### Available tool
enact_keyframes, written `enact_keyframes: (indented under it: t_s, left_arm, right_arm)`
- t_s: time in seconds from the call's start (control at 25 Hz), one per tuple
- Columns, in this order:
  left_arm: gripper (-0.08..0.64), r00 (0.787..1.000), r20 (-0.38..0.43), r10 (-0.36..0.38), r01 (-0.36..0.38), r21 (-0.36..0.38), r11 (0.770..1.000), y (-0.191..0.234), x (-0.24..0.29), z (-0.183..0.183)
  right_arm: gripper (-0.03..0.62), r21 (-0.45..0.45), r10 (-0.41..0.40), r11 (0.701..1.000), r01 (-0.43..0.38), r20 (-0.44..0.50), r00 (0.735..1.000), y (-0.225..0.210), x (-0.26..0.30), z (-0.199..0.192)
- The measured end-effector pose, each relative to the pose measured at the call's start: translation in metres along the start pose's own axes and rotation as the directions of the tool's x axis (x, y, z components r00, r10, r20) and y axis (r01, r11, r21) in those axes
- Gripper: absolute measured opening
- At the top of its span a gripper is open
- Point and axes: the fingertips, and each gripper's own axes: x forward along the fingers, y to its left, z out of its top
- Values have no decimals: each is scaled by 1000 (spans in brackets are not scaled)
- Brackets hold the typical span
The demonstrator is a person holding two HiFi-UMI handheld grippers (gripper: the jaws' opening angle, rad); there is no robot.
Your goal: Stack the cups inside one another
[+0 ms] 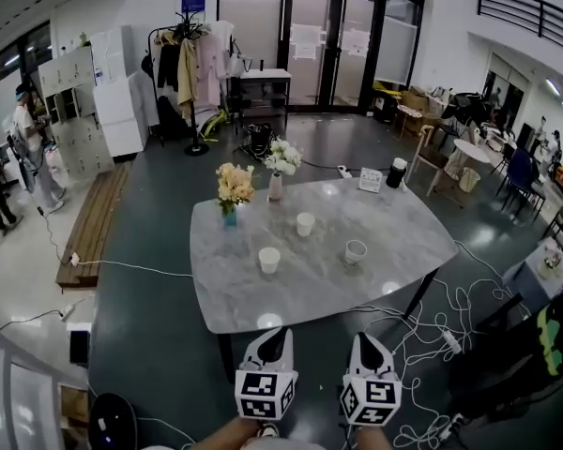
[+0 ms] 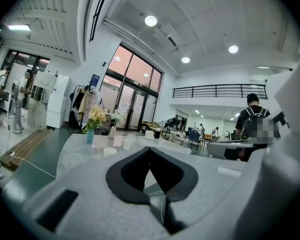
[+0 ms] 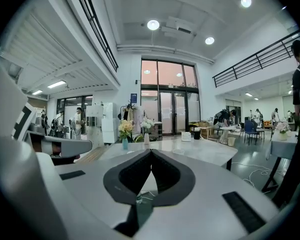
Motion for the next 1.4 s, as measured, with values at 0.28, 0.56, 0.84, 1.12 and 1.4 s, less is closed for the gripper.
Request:
enact_keyframes:
  t_s: [0.28, 0.56, 0.84, 1.12, 1.4]
  left_arm:
    - [-5, 1000, -5, -10, 10, -2, 1000, 25, 22, 8]
    - [-5, 999, -36, 11, -11, -18, 1000, 42, 23, -2]
    - [-5, 998, -51, 48, -49, -19, 999, 54, 30, -8]
    - [-5, 994, -59, 87, -88, -1, 996, 57, 56, -8]
    - [-5, 989, -77, 126, -129, -31, 991, 52, 111, -1]
  right_arm:
    - [8, 22, -34, 999, 34, -23, 999, 0, 25, -3]
    - [8, 40, -21, 999, 23, -57, 998, 6, 33, -13]
    - [8, 55, 9, 998, -4, -77, 997, 6, 47, -21]
    - [8, 80, 27, 997, -21, -77, 997, -17, 79, -23]
    - [8, 98, 47, 994, -39, -79, 996, -64, 125, -13]
